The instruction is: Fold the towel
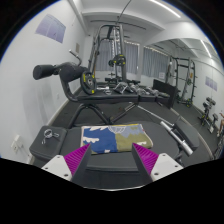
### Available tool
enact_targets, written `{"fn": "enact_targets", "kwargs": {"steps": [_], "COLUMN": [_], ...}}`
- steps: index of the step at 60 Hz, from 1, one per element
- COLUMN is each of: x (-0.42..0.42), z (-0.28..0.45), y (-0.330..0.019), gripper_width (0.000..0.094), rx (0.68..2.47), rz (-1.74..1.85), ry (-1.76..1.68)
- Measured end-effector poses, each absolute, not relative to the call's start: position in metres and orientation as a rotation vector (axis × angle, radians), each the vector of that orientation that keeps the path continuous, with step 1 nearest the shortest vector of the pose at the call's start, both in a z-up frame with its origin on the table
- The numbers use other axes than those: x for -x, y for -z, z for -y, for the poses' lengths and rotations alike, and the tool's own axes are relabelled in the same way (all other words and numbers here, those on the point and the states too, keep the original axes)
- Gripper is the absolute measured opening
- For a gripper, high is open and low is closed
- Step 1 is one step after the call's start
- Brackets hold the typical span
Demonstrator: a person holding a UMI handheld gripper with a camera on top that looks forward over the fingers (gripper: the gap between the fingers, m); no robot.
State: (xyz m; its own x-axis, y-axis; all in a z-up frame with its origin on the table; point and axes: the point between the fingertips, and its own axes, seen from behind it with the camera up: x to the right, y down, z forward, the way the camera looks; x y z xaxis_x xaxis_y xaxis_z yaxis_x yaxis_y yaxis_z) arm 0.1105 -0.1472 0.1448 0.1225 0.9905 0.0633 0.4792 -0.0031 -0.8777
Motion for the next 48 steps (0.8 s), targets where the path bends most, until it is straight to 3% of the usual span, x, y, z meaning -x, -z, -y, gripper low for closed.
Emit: {"fn": "enact_targets", "kwargs": {"steps": [25,48], "x": [-0.081,-0.018], "z": [0.235,0.269], "y": [-0.114,-0.043], "gripper_width": [0.0855,0.0856], "rx": [1.564,1.615], "rz": [1.632,1.663], "ry": [-0.934,-0.854]}}
